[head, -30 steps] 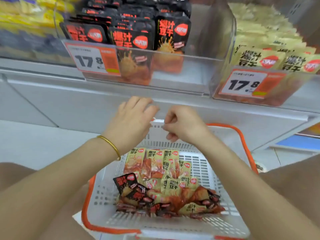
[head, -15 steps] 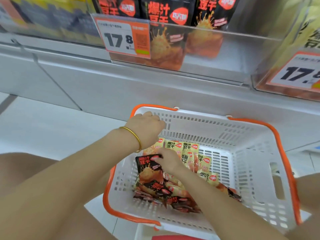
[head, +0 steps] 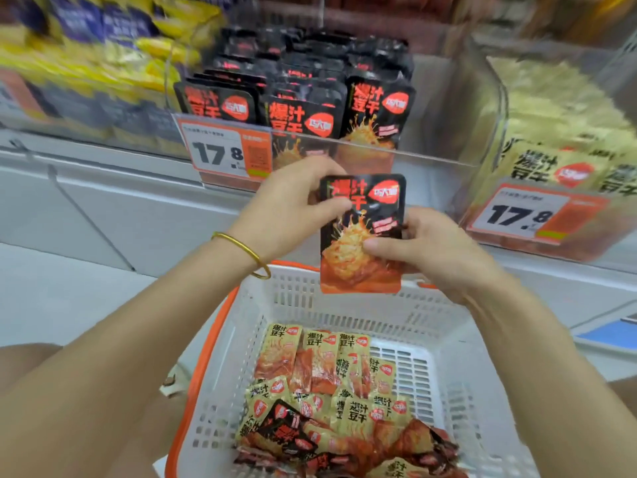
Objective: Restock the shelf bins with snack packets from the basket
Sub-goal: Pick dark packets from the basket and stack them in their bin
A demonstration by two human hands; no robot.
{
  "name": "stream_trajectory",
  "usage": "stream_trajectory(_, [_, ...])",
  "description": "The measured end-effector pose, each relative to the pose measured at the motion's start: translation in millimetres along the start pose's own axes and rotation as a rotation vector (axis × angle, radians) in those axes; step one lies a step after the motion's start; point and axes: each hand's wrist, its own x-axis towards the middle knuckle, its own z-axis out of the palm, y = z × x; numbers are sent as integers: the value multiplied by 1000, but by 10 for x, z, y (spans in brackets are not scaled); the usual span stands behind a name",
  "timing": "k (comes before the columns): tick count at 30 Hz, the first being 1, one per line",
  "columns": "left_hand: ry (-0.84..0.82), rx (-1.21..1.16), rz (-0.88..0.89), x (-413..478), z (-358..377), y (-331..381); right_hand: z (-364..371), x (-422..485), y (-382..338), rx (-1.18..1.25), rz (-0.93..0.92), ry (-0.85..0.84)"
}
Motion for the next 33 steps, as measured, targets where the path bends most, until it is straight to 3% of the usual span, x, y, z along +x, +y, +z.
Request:
stream_trajectory(2, [296, -99, 126, 55, -103, 117, -101, -3, -373, 43, -111, 97])
stream_trajectory(5, [544, 263, 295, 121, -224, 107, -279, 150, -834, 16, -262, 304])
stream_trajectory(8, [445, 557, 342, 142, -192, -18, -401, 505, -1001, -113, -262, 462])
stream_trajectory(11, [347, 716, 321, 162, -68, -109, -436, 874, -879, -329, -77, 497])
stream_trajectory(14, [342, 757, 329, 204, -22, -165, -432, 1072, -764, -550, 85, 498])
stream_trajectory(18, [359, 768, 331, 232, 24, -190, -449, 1151, -782, -745, 166, 501])
stream_trajectory(24, [366, 778, 322, 266, 50, -184, -389, 1227, -784, -954, 307, 336])
stream_trajectory(28, [355, 778, 315, 246, 45, -192, -412, 1142, -839, -970, 343, 283])
stream_trajectory(33, [436, 750, 379, 169, 64, -163, -434, 982, -937, -821, 294, 373])
